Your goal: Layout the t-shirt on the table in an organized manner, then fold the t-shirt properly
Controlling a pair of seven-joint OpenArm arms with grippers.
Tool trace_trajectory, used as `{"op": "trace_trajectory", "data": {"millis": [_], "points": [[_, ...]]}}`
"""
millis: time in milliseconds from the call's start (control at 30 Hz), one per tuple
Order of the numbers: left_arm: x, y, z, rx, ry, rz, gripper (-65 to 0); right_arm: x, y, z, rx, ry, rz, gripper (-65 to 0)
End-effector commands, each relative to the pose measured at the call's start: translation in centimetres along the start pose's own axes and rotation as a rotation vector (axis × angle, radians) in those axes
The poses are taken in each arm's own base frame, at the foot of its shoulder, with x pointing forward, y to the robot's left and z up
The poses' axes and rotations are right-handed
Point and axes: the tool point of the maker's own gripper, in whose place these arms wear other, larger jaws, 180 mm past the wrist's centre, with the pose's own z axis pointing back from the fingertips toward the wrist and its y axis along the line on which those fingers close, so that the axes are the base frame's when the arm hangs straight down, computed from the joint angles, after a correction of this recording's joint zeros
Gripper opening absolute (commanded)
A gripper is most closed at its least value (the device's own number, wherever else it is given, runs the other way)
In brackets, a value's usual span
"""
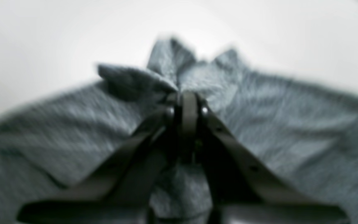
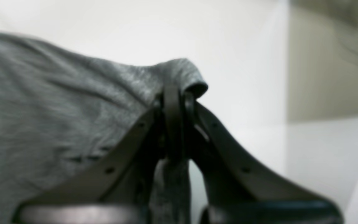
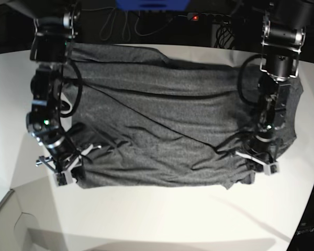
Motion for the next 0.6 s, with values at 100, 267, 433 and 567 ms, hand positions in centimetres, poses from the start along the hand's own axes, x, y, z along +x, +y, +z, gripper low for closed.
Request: {"op": "trace_trajectory", "data": {"millis": [100,267,433,567], "points": [[4.4,1.1,1.5,0.009,-0.097,0.043,-64.8,2.1,1.4,4.9,-0.015,-0.085,0.076,-65.0],[5.4,2.2,3.2,0.026,-0.125,0.063,-64.8,1.3,5.4,10.1,0.062,-0.091,0.128,-65.0],[4.5,4.0,4.7,0.061,-0.124,0.072,-64.8,-4.3,10.2,12.9,0.233,0.047,0.106,-65.0],[3.9,4.9,5.7,0.078,-0.124,0.073,-64.8,-7.3,12.0,14.8,0.299,0.131,0.088,-65.0]]}}
